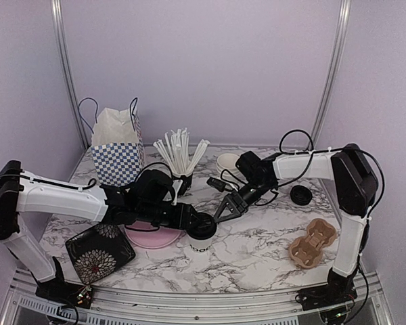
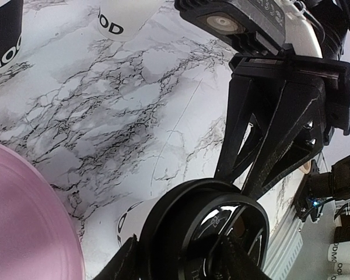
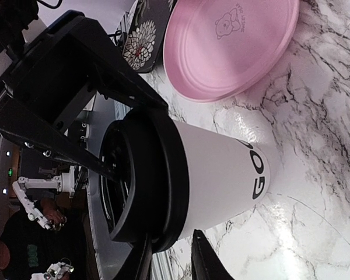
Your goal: Pack the takeout coffee
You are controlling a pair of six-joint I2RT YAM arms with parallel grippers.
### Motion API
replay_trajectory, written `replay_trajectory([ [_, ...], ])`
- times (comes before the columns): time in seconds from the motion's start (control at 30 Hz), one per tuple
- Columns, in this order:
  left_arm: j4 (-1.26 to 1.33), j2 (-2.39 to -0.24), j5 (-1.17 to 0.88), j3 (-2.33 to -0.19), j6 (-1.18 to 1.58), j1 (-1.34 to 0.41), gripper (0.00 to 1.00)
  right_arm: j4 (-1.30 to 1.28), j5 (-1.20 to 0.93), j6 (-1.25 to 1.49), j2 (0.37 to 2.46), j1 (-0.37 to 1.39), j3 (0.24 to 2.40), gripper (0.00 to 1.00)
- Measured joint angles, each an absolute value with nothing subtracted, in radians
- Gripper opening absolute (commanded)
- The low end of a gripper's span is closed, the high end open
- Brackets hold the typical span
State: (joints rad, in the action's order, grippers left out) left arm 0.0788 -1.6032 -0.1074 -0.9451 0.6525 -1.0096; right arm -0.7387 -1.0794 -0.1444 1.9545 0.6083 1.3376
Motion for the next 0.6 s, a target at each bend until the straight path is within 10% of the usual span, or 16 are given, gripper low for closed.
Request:
replay_trajectory([
  [0.23,0.048,-1.579,-0.07,-0.949,0.608,-1.018,0.72,-0.709,-1.09,-0.15,1.953,0.612,1.338,0.24],
  [0.6,0.071,-1.284,0.028,-0.765,0.809,-1.032,0.65,-0.704,-1.074,-0.169,1.928,0.619,1.322,0.26],
])
